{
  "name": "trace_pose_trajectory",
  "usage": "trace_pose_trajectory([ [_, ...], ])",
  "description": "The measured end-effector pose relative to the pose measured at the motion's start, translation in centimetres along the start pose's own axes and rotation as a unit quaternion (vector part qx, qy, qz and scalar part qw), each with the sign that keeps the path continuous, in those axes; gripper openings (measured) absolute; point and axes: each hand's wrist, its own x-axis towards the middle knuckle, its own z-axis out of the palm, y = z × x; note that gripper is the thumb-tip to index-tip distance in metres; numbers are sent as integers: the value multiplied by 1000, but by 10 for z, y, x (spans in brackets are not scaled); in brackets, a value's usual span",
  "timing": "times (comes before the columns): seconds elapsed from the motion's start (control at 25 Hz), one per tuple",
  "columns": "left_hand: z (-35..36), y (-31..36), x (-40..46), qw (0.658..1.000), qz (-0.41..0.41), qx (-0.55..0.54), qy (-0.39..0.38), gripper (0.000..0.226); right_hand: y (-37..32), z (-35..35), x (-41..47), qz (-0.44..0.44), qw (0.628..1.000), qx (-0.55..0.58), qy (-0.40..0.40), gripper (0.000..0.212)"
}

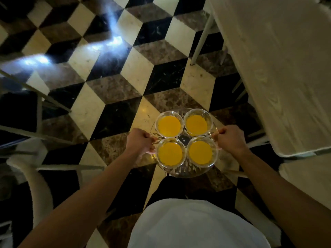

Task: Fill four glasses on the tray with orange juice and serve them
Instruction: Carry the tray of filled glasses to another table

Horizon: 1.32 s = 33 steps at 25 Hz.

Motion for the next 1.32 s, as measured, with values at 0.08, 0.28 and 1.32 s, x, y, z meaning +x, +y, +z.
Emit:
trace_pose_trajectory([
  [0.08,-5,30,29,1000,6,22,-5,10,-15,-4,29,20,1000,4,12,19],
  [0.28,-8,101,99,999,2,34,-19,6,-51,-22,95,53,998,26,28,11],
  [1.32,167,476,326,951,143,242,-131,13,-43,-212,381,192,964,123,140,16],
])
